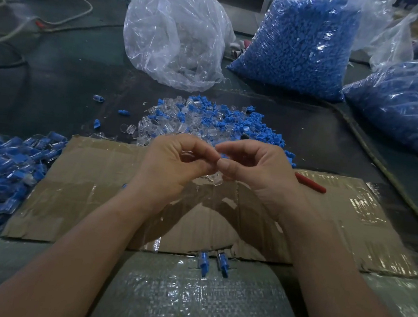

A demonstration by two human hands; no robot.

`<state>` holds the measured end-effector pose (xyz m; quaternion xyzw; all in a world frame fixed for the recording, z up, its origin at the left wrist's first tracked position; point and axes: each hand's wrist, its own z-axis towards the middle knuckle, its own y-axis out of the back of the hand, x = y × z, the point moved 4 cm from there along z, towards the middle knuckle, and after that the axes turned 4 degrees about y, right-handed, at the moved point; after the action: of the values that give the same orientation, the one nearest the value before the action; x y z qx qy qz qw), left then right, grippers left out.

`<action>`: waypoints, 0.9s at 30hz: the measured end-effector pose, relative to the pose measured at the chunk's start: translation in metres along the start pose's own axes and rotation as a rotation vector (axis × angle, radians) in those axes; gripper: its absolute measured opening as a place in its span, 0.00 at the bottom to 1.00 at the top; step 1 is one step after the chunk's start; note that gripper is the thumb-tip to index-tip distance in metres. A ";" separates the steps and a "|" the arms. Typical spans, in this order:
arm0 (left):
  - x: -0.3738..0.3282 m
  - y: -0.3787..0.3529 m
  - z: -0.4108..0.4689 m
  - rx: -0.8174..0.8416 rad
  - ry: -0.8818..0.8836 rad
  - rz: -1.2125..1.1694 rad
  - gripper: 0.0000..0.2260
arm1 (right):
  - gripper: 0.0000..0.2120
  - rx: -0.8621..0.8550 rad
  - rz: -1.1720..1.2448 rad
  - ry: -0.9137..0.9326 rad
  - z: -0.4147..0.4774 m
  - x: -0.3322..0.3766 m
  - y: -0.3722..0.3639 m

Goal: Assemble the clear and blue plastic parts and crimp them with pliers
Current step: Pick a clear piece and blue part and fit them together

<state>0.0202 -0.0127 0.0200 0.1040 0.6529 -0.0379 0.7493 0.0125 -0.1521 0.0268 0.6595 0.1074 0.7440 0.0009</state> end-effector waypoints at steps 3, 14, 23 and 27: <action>0.000 -0.001 -0.001 0.012 0.011 -0.024 0.09 | 0.07 -0.021 0.015 0.007 -0.001 0.003 0.000; 0.001 0.001 -0.004 -0.011 0.106 -0.086 0.11 | 0.07 0.046 0.084 -0.015 0.000 0.001 0.003; -0.002 0.003 -0.003 -0.019 0.096 -0.120 0.08 | 0.19 0.022 0.076 0.002 0.000 -0.002 -0.001; -0.001 0.001 -0.003 -0.024 0.104 -0.165 0.06 | 0.17 0.001 0.099 0.068 0.000 0.000 -0.002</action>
<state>0.0172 -0.0108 0.0207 0.0424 0.6977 -0.0863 0.7099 0.0125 -0.1501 0.0267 0.6384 0.0752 0.7650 -0.0397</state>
